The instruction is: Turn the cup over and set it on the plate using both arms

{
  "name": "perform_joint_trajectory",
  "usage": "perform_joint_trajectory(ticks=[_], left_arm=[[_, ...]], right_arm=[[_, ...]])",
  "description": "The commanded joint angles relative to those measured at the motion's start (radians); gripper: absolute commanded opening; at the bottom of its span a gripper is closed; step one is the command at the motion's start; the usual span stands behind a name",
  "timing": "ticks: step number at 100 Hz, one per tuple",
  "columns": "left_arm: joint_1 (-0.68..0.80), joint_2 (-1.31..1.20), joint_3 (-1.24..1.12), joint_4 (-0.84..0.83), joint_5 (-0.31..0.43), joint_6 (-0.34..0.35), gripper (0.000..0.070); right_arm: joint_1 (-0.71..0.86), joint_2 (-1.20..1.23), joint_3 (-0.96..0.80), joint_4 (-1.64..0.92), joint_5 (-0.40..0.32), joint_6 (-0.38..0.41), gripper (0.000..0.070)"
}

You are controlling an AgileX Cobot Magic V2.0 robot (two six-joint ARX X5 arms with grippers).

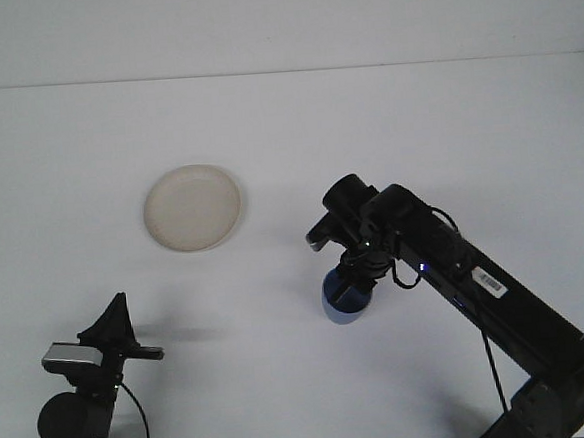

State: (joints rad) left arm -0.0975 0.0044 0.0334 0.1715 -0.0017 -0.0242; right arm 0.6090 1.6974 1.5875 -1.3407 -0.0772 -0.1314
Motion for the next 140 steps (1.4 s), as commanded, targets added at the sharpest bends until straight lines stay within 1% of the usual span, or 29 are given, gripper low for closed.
perform_joint_trajectory(ticks=[1, 18, 63, 75, 97, 100, 103, 108, 116, 121, 123, 140], left_arm=[[0.001, -0.001, -0.019, 0.01, 0.002, 0.005, 0.0012], [0.001, -0.001, -0.019, 0.01, 0.002, 0.005, 0.0012], [0.001, -0.001, -0.019, 0.01, 0.002, 0.005, 0.0012], [0.001, -0.001, -0.019, 0.01, 0.002, 0.005, 0.0012], [0.001, -0.001, -0.019, 0.01, 0.002, 0.005, 0.0012], [0.001, -0.001, -0.019, 0.01, 0.002, 0.005, 0.0012], [0.001, -0.001, -0.019, 0.01, 0.002, 0.005, 0.0012], [0.001, -0.001, -0.019, 0.01, 0.002, 0.005, 0.0012], [0.001, -0.001, -0.019, 0.01, 0.002, 0.005, 0.0012], [0.001, -0.001, -0.019, 0.01, 0.002, 0.005, 0.0012], [0.001, -0.001, -0.019, 0.01, 0.002, 0.005, 0.0012], [0.001, -0.001, -0.019, 0.01, 0.002, 0.005, 0.0012]], right_arm=[[0.013, 0.032, 0.017, -0.022, 0.0, -0.008, 0.0004], [0.02, 0.04, 0.017, -0.012, -0.001, -0.025, 0.0004], [0.037, 0.041, 0.017, 0.003, -0.002, -0.026, 0.0006], [0.041, 0.041, 0.016, 0.009, -0.002, -0.026, 0.0058], [0.047, 0.08, 0.016, 0.009, -0.001, -0.026, 0.0066], [0.047, 0.087, 0.016, 0.009, -0.001, -0.026, 0.0083], [0.047, 0.091, 0.016, 0.01, -0.001, -0.026, 0.0115], [0.047, 0.092, 0.016, 0.014, 0.0, -0.025, 0.0198], [0.051, 0.091, 0.017, 0.026, 0.0, -0.026, 0.0362], [0.051, 0.089, 0.019, 0.019, -0.001, -0.026, 0.0421], [0.051, 0.087, 0.019, 0.016, -0.001, -0.026, 0.0429], [0.037, 0.056, 0.027, 0.006, -0.001, -0.027, 0.0429]])
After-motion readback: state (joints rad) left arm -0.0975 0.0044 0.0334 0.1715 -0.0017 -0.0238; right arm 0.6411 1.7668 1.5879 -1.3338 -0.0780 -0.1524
